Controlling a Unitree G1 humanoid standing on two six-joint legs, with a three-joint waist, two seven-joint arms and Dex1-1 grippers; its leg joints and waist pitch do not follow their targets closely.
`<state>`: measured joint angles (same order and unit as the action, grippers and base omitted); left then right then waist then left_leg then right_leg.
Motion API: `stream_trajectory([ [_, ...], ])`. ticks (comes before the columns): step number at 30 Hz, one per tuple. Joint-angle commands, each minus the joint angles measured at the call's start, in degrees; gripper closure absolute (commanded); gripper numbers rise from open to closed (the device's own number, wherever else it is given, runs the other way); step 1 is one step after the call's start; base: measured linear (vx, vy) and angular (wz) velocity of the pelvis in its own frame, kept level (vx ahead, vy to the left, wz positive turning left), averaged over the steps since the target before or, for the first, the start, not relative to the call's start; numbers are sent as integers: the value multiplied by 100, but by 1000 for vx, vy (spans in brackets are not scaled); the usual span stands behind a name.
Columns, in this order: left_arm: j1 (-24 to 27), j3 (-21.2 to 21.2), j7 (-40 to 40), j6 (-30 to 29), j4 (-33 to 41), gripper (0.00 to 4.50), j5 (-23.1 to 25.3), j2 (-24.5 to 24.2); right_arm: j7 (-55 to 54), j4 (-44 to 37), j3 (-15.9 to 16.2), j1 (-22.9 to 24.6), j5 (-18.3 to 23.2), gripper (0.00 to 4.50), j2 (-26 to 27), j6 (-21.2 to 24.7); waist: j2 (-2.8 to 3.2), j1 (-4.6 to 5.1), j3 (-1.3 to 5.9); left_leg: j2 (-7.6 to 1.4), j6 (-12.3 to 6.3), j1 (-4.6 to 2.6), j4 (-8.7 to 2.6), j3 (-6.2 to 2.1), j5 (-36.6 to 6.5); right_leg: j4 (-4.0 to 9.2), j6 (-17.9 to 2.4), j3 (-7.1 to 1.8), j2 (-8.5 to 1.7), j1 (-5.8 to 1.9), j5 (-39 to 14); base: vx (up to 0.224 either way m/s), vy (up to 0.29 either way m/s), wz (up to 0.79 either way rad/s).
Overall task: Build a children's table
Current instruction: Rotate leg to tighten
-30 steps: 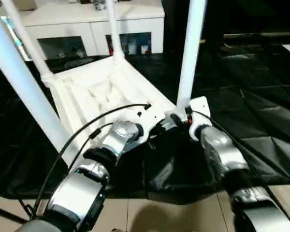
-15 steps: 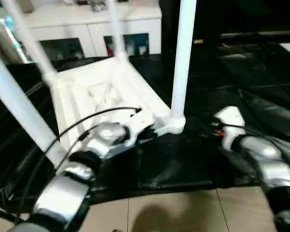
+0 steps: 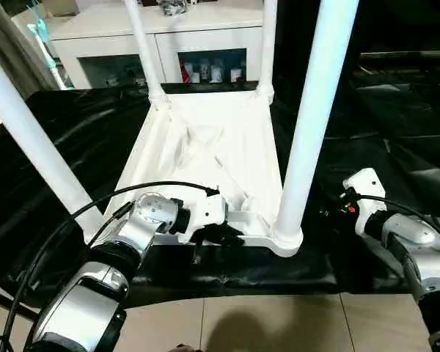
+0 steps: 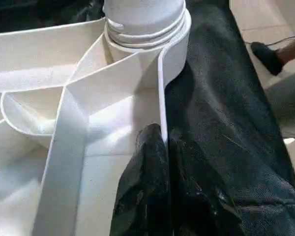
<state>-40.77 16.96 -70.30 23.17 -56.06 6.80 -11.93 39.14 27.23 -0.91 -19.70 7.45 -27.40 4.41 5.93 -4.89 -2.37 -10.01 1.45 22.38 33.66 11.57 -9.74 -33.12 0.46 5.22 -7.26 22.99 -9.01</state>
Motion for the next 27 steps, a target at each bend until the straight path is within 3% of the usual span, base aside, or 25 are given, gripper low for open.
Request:
stream_trajectory([
  [1, -123, -44, 505, 208, -27, 450, 23, 50, -77, -87, -44, -29, -48, 71, 46, 3, -209, 51, 342, -276, -383, -115, -409, -140, -1858, 493, -897, -192, -210, -209, -2570, 0, 0, 0],
  [7, -95, -75, 337, 332, -47, 450, -19, 49, -263, -69, -72, -51, -18, 71, 123, -54, -230, 66, 345, -273, -415, -111, -409, -135, -1795, 506, -874, -193, -207, -198, -2606, 0, 0, 0],
  [9, -5, -186, -158, 220, 77, 450, -315, 46, -288, -153, -91, -4, 24, 71, 181, -46, -240, 60, 351, -273, -442, -95, -406, -131, -1723, 489, -908, -195, -211, -209, -2520, 0, 0, 0],
  [11, 34, -235, -268, 202, 130, 405, -424, 36, -301, -191, -98, 26, 20, 63, 210, -54, -239, 59, 361, -280, -482, -79, -406, -131, -1620, 458, -982, -195, -209, -216, -2318, 0, 0, 0],
  [14, 53, -237, -247, 282, 156, 387, -449, 17, -383, -212, -118, 53, 17, 63, 246, -77, -223, 40, 383, -294, -524, -97, -389, -120, -1511, 424, -1109, -203, -208, -211, -1995, 0, 0, 0],
  [16, 90, -334, -263, 266, 300, 363, -612, 24, -841, -234, -263, 50, -32, 63, 365, -152, -214, 7, 399, -315, -533, -104, -384, -115, -1403, 390, -1204, -209, -206, -206, -1700, 0, 0, 0],
  [17, 112, -422, -242, 221, 424, 357, -713, 35, -1145, -286, -475, 48, 93, 63, 519, -51, -220, 13, 402, -315, -533, -64, -390, -127, -1294, 342, -1262, -205, -214, -234, -1467, 0, 0, 0],
  [21, 167, -539, -287, 40, 665, 343, -856, 4, -1446, -558, -653, 218, 135, 63, 672, -106, -239, 10, 415, -297, -663, -67, -353, -107, -1104, 302, -1311, -201, -200, -239, -1160, 0, 0, 0],
  [23, 238, -657, -104, -132, 852, 314, -964, -48, -1807, -730, -847, 335, 191, 63, 822, -144, -195, 3, 430, -306, -736, -78, -333, -103, -942, 269, -1344, -209, -191, -225, -916, 0, 0, 0],
  [25, 327, -777, 74, -291, 1044, 307, -1095, -76, -2007, -948, -974, 430, 271, 63, 928, -163, -201, 11, 448, -292, -813, -58, -309, -102, -807, 236, -1378, -199, -188, -237, -706, 0, 0, 0],
  [27, 486, -963, 350, -554, 1375, 283, -1270, -66, -2164, -1263, -1020, 596, 249, 63, 1027, -182, -198, 4, 427, -293, -822, -52, -317, -98, -872, 255, -1359, -194, -193, -233, -855, 0, 0, 0],
])
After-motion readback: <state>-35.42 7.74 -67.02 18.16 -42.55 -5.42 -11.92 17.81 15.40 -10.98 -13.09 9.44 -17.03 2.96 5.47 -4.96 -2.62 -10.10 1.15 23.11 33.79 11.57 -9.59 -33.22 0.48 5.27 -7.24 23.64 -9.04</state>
